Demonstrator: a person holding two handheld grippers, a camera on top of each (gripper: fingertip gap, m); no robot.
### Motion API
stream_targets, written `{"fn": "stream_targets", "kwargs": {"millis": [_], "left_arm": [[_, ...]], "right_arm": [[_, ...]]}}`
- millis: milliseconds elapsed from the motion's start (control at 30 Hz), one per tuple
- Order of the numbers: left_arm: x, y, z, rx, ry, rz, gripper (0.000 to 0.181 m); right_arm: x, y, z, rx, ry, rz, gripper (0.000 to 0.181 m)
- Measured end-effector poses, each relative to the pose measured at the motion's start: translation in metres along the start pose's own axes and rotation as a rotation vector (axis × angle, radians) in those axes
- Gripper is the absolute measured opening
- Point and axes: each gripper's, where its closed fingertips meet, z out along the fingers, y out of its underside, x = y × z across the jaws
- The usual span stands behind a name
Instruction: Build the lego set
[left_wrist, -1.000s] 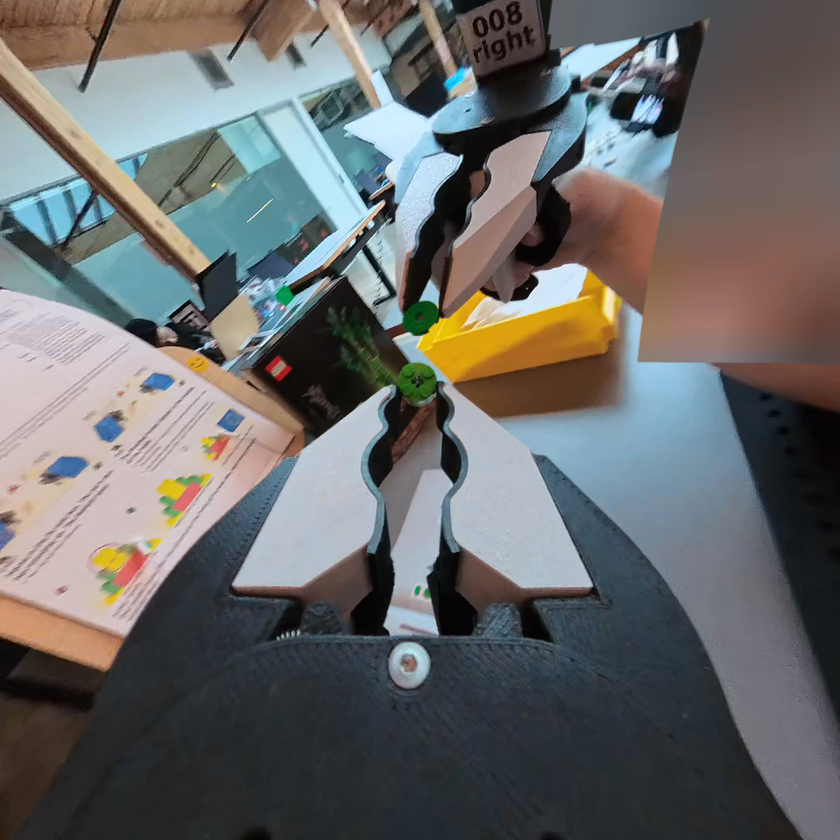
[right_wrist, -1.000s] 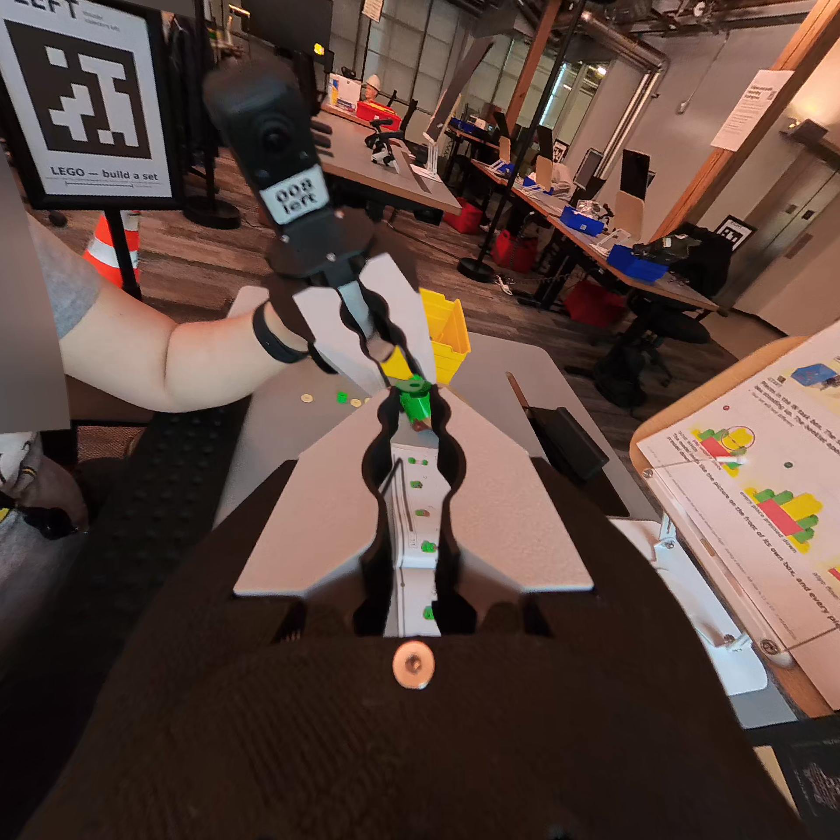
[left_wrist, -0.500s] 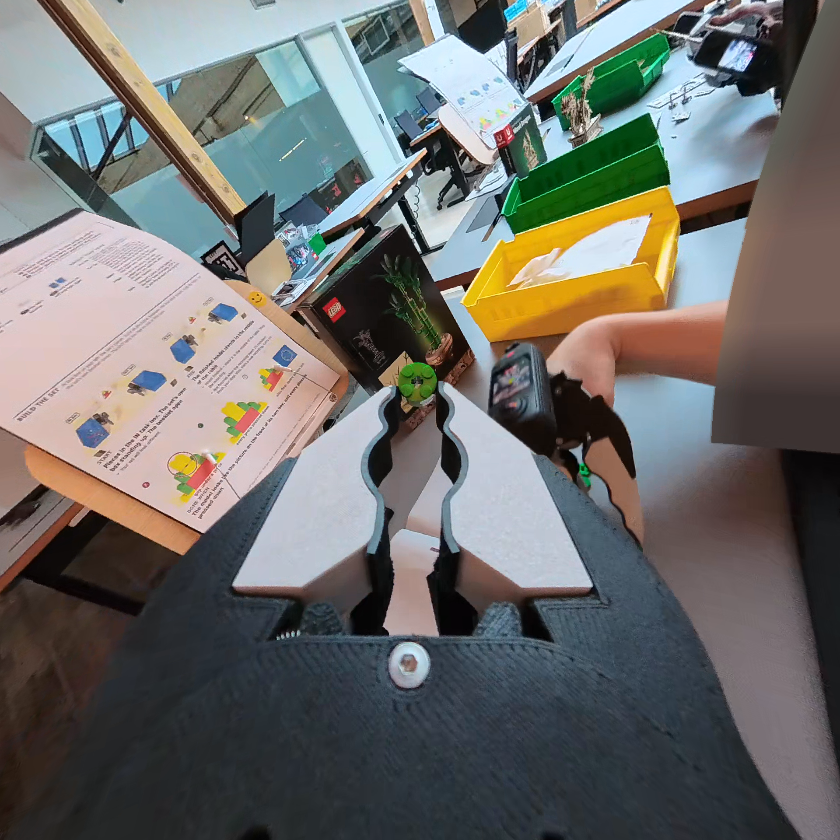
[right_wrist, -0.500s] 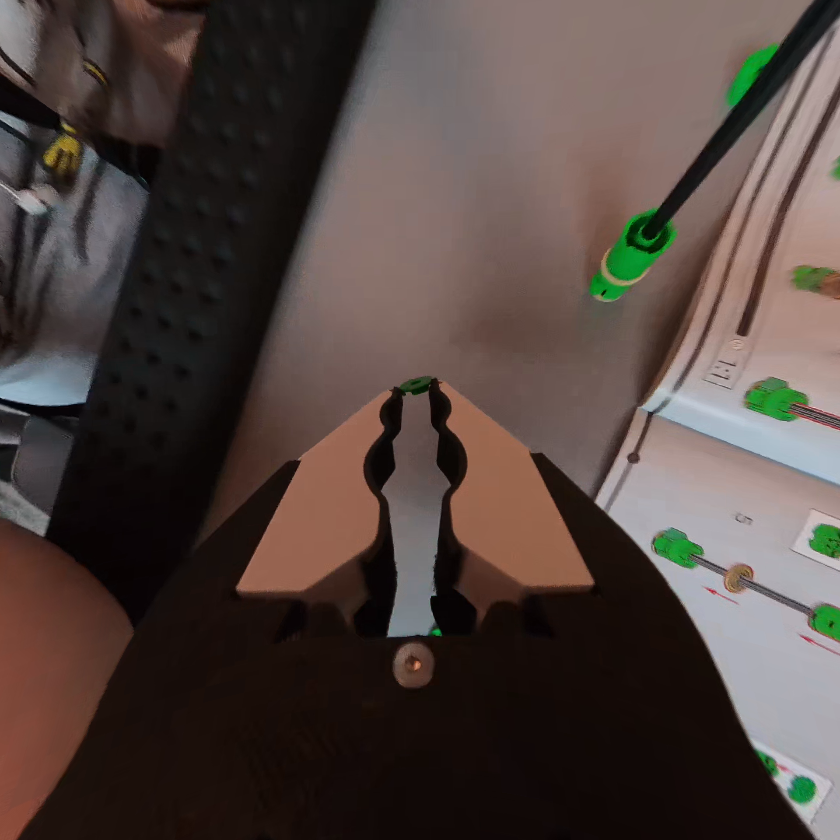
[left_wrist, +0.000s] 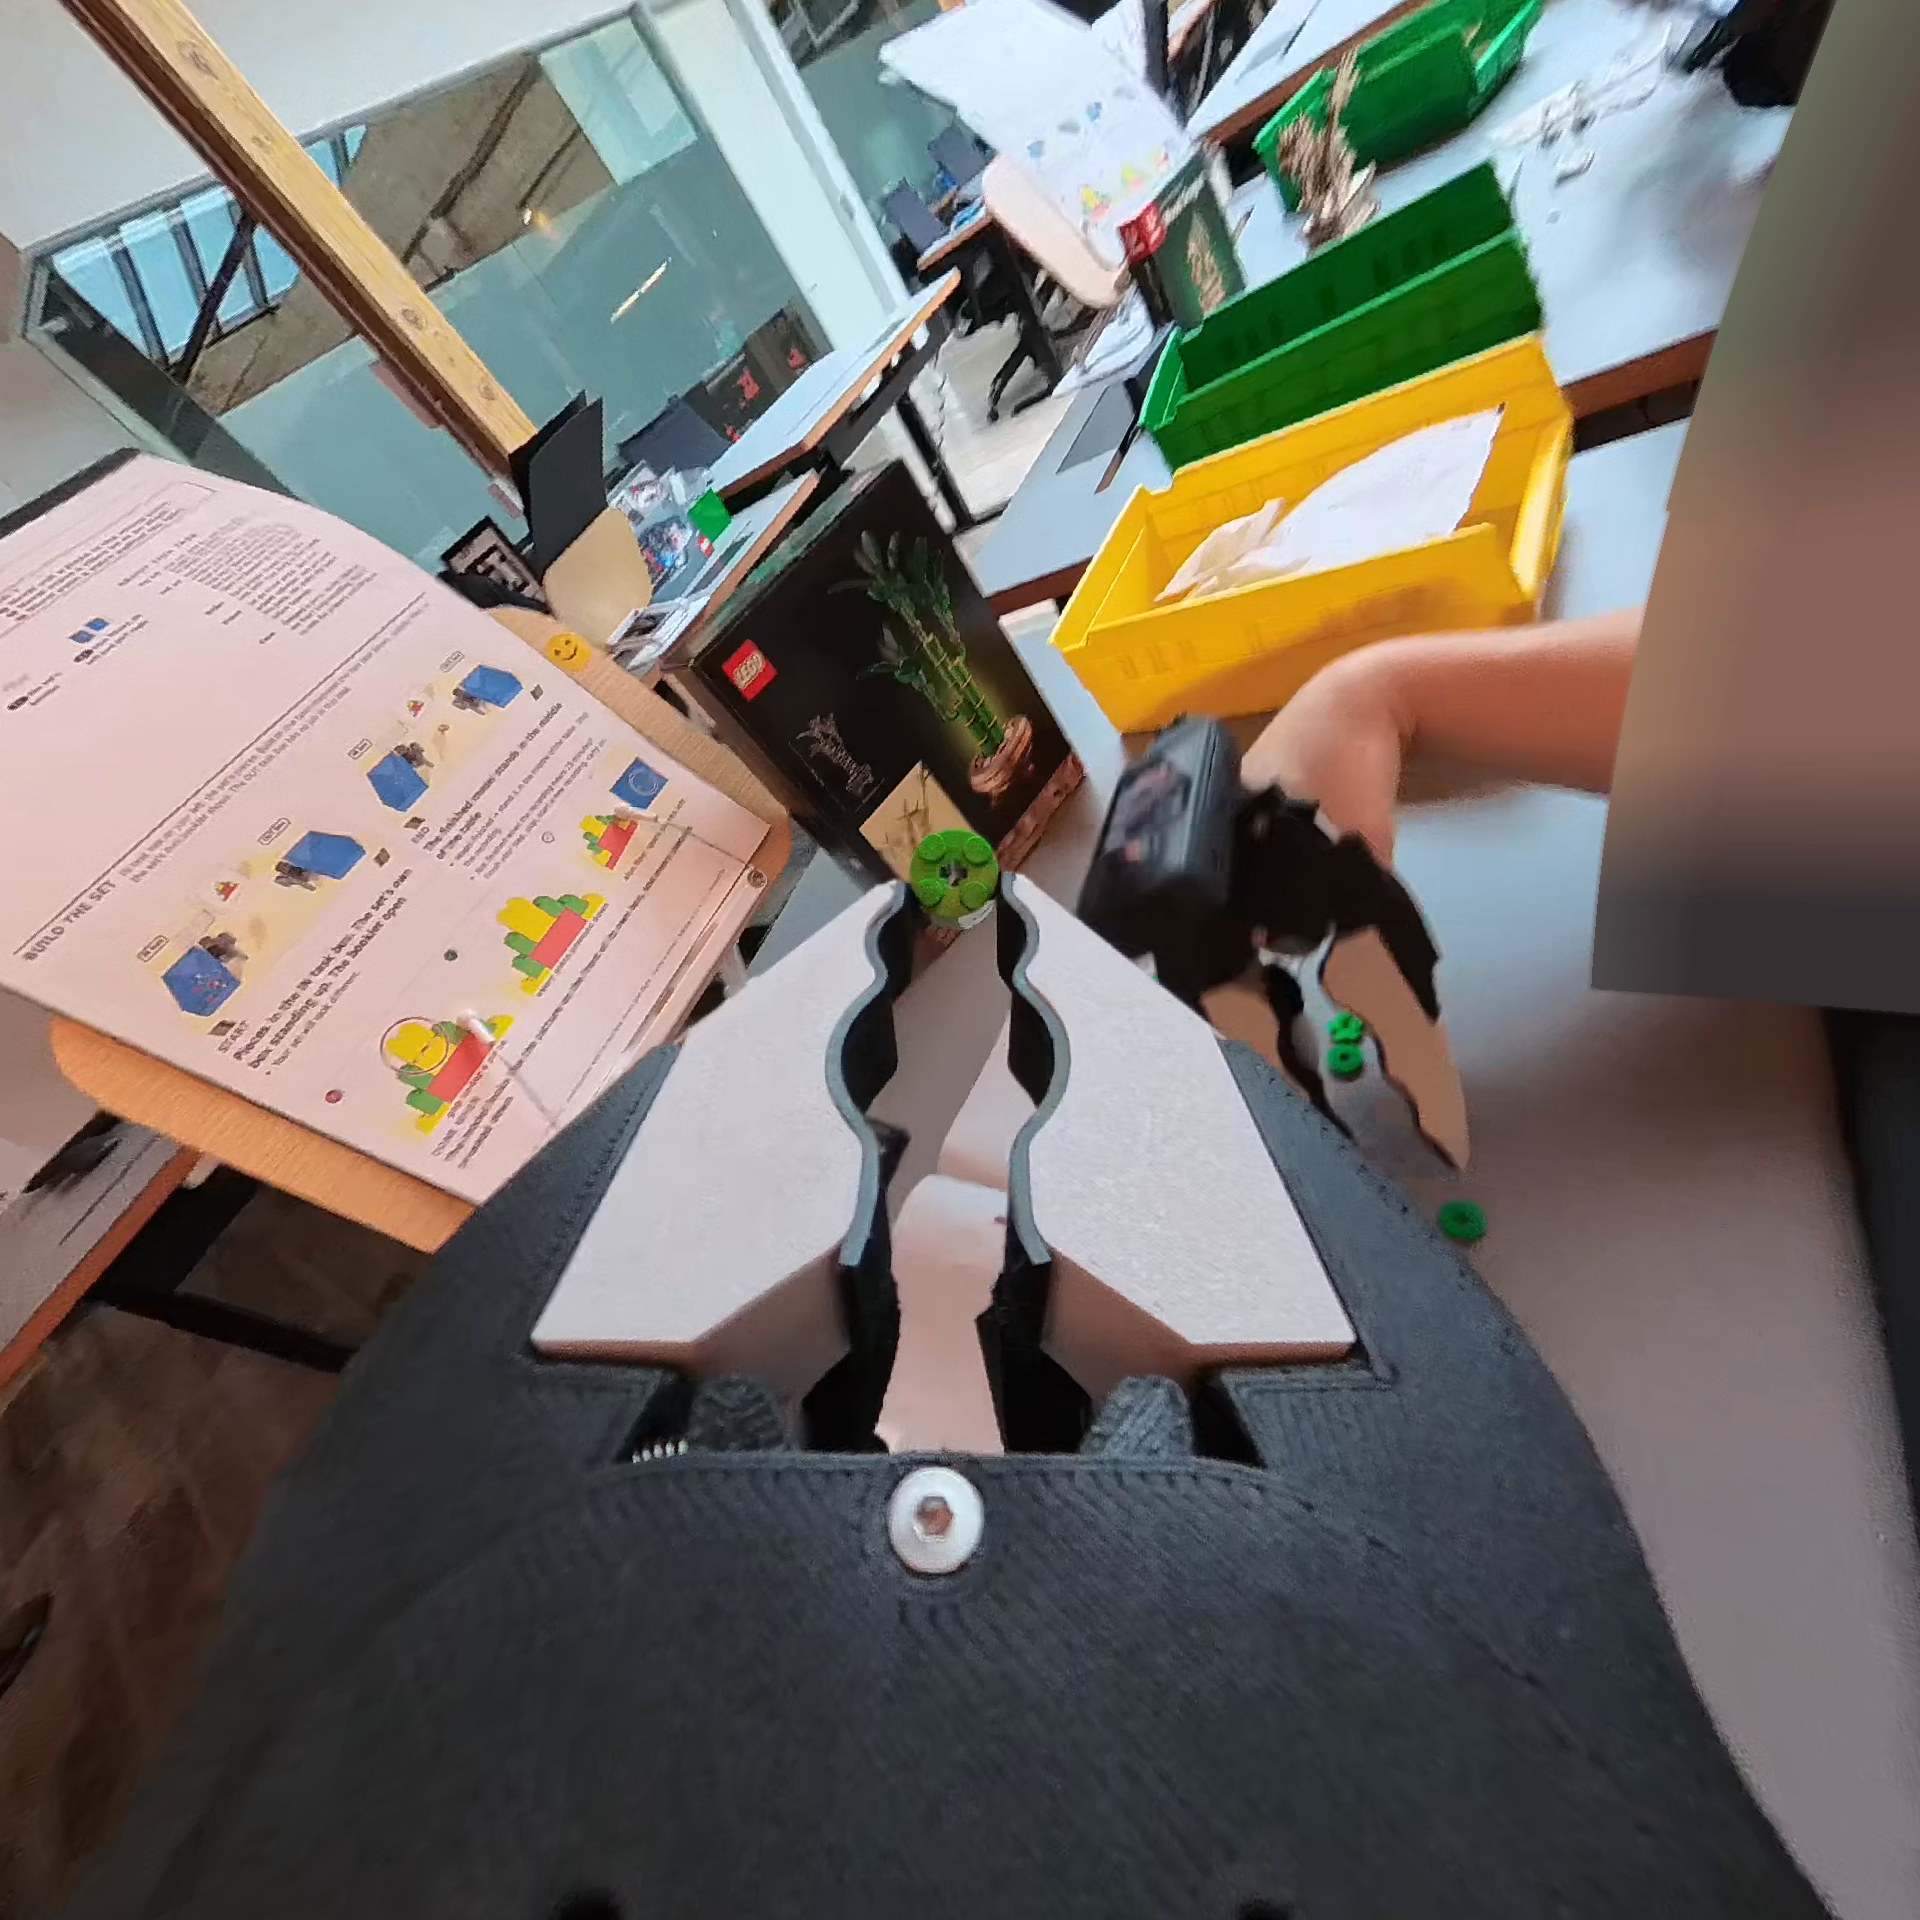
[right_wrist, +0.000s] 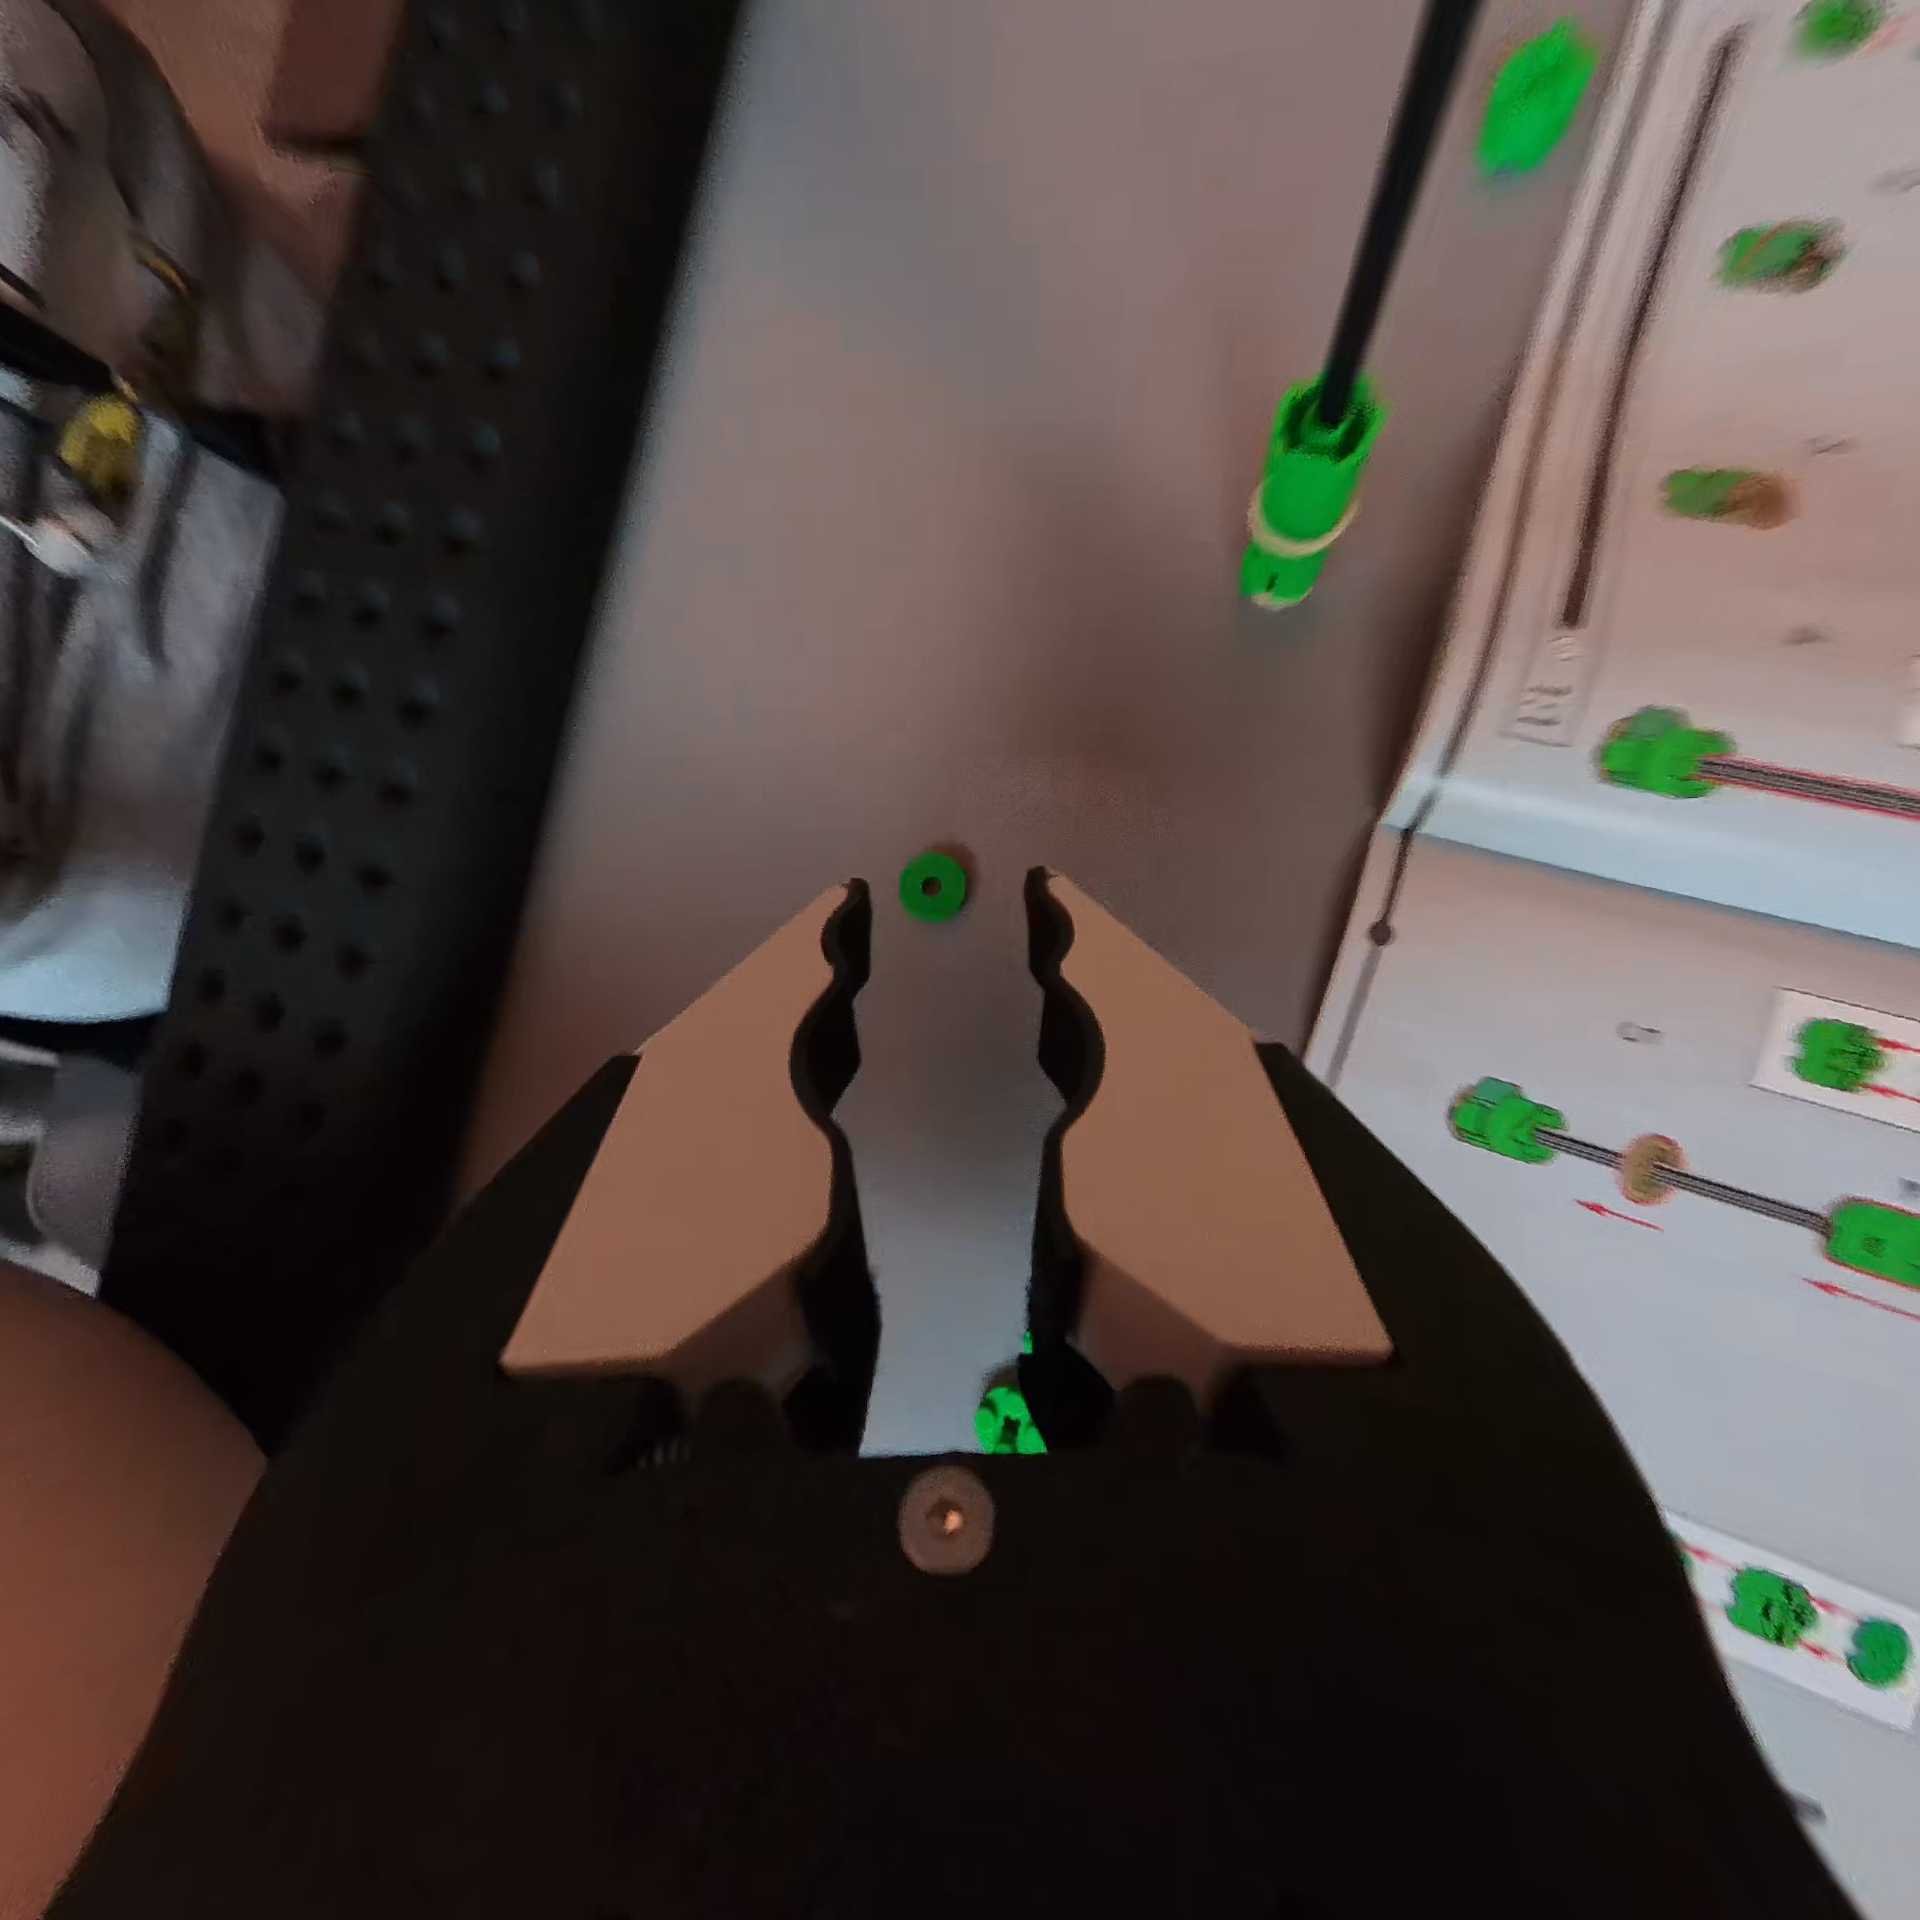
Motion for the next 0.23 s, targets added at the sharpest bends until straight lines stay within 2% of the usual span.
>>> {"fn": "stream_targets", "kwargs": {"millis": [100, 133, 233], "left_arm": [[0.000, 0.009, 0.007, -0.064, -0.036, 0.070, 0.013], [0.001, 0.009, 0.009, -0.077, -0.050, 0.094, 0.012], [0.006, 0.010, 0.013, -0.109, -0.061, 0.154, 0.013]], "right_arm": [[0.012, -0.031, -0.042, 0.207, 0.091, 0.072, 0.042], [0.015, -0.048, -0.060, 0.302, 0.109, 0.127, 0.040], [-0.004, -0.113, -0.121, 0.709, -0.021, 0.203, 0.039]]}}
